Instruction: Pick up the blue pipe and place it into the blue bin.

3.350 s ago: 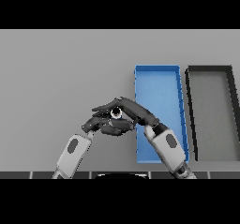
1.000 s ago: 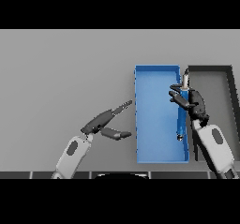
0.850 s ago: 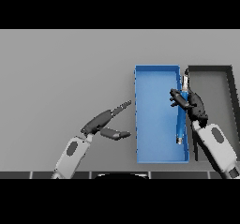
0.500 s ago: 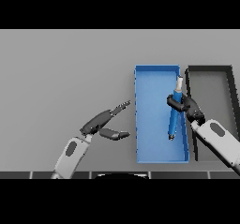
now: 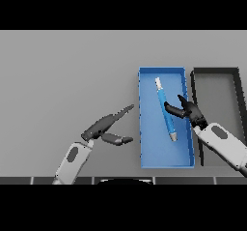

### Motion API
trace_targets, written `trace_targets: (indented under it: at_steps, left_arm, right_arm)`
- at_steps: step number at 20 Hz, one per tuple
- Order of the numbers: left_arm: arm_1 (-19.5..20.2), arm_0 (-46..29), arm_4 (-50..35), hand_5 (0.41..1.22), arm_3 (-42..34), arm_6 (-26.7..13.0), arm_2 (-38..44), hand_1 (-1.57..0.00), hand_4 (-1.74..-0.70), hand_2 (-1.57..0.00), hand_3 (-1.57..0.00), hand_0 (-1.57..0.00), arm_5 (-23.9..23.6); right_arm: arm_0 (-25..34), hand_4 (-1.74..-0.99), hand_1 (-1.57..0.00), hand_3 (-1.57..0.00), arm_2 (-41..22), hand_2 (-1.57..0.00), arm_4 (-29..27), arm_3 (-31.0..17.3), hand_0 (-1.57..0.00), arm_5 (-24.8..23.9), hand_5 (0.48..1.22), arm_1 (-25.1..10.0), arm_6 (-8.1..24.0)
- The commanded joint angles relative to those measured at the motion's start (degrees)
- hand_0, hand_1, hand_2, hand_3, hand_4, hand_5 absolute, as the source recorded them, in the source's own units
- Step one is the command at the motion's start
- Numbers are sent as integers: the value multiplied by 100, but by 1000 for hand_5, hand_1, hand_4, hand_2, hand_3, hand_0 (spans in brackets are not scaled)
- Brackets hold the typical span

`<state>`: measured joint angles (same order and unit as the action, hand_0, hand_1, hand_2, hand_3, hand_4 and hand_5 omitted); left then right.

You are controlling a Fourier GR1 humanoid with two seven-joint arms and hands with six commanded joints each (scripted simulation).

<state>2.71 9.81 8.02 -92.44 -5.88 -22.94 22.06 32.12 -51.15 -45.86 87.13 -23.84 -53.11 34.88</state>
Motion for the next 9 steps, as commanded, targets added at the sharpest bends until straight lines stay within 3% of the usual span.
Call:
trace_targets:
  at_steps: [1,9]
  left_arm:
    - [-5,-2,-4,429,-21,-24,-10,1,-888,1,1,1,4]
    - [5,-3,26,431,-25,-20,-15,1,-885,1,1,1,-15]
  right_arm:
    - [17,-1030,-14,-8,-3,-14,20,-32,-16,12,682,-7,5]
    - [106,-1022,-5,-3,-51,-5,-19,-16,-6,228,643,-82,-19]
